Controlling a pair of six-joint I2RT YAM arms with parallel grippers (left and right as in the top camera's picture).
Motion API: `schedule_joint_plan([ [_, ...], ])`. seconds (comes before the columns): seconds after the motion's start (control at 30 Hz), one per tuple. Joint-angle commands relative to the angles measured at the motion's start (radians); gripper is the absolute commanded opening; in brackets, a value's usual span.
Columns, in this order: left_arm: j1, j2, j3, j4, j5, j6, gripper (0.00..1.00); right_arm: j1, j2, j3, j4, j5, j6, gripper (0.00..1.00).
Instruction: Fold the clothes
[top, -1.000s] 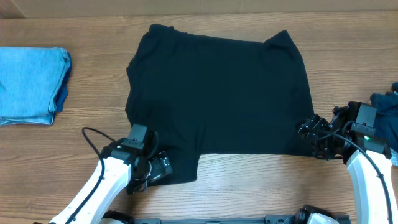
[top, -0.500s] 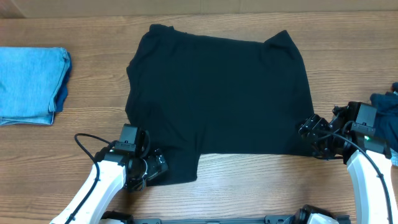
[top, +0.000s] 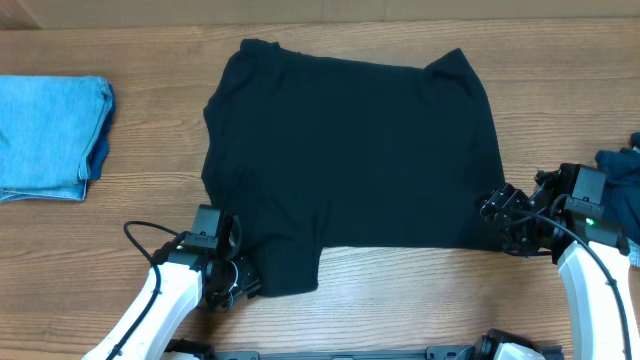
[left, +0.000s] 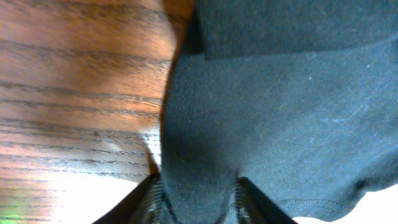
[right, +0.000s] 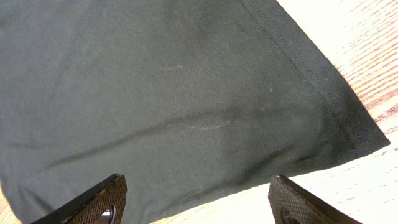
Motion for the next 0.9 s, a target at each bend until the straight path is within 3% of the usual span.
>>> schedule_joint_plan([
  [0.0, 0.003, 0.005, -0.019, 0.000, 0.014, 0.005, 0.35, -0.005, -0.010, 0.014, 0.006, -0.006, -0.004, 0.77],
  [0.1, 0.004, 0.005, -0.019, 0.001, 0.015, 0.005, 0.33, -0.005, -0.010, 0.014, 0.006, -0.006, -0.004, 0.77],
  [0.2, 0.004, 0.001, -0.015, 0.001, 0.042, 0.005, 0.18, -0.005, -0.010, 0.014, 0.006, -0.006, -0.005, 0.77],
  [0.33, 0.004, -0.039, 0.016, -0.005, 0.044, 0.009, 0.10, -0.005, -0.010, 0.014, 0.010, -0.006, -0.031, 0.75],
  [0.67, 0.004, -0.193, 0.216, -0.165, -0.026, 0.016, 0.14, -0.005, -0.010, 0.014, 0.030, 0.024, -0.037, 0.74],
  [0.87, 0.004, -0.206, 0.259, -0.148, -0.049, 0.027, 0.19, -0.005, -0.010, 0.014, -0.028, 0.077, 0.020, 0.76],
])
